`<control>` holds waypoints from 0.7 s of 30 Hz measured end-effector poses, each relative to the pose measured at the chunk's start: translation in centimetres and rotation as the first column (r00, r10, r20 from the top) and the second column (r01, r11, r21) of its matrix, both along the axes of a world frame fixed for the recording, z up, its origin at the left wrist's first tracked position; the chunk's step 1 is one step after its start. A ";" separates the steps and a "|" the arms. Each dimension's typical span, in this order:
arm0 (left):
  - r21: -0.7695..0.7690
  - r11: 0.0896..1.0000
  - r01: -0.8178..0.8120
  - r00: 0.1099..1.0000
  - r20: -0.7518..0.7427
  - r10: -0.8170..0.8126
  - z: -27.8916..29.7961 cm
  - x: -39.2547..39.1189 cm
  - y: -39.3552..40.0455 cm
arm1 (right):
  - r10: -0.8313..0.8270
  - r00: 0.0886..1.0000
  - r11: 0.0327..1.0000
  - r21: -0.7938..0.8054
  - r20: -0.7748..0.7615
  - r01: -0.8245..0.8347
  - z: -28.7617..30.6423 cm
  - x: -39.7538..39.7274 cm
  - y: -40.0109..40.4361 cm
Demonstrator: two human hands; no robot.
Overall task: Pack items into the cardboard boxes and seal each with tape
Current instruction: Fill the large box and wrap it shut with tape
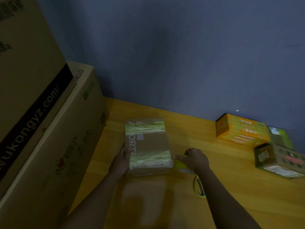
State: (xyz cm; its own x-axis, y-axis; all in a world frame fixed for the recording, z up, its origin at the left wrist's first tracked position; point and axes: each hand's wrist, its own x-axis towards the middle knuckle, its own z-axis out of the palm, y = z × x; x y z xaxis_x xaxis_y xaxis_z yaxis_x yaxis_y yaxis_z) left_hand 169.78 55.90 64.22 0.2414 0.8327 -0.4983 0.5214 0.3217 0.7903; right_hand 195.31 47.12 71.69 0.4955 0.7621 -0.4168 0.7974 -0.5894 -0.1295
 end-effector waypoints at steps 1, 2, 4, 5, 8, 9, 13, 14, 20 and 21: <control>-0.003 1.000 -0.006 1.000 0.003 0.006 0.0 0.0 -0.1 | 0.022 1.000 1.000 -0.014 -0.002 -0.022 0.1 0.1 0.2; -0.009 1.000 -0.013 1.000 0.009 0.013 0.1 0.0 -0.1 | 0.047 0.999 0.999 -0.023 0.009 -0.047 0.2 0.2 0.3; -0.003 1.000 -0.018 0.999 0.027 0.018 0.2 0.1 0.0 | 0.085 0.995 0.996 0.001 0.049 -0.085 1.0 0.1 0.6; -0.009 1.000 -0.024 0.999 0.032 0.025 0.3 0.1 0.1 | 0.099 0.992 0.994 0.032 0.080 -0.102 1.7 0.0 0.5; -0.010 1.000 -0.028 0.999 0.024 0.028 0.2 0.4 0.2 | 0.187 0.956 0.973 0.092 0.224 -0.212 4.0 0.0 0.7; -0.015 0.999 -0.035 0.999 0.018 0.035 0.2 0.3 0.2 | 0.214 0.945 0.965 0.097 0.246 -0.243 4.6 -0.1 1.0; -0.021 1.000 -0.020 0.999 0.028 0.021 0.1 0.3 0.1 | 0.237 0.955 0.962 0.096 0.181 -0.257 4.0 0.9 2.7; -0.020 1.000 -0.021 0.999 0.025 0.021 0.1 0.3 0.0 | 0.220 0.966 0.971 0.068 0.135 -0.230 3.1 1.3 2.8; -0.027 0.998 -0.056 0.997 0.045 0.057 0.5 0.8 -0.1 | 0.029 0.983 0.999 0.017 -0.180 -0.026 -2.3 2.3 1.6; -0.021 0.998 -0.064 0.997 0.048 0.065 0.7 0.9 -0.2 | 0.036 0.984 0.999 0.019 -0.176 -0.033 -2.6 2.3 1.7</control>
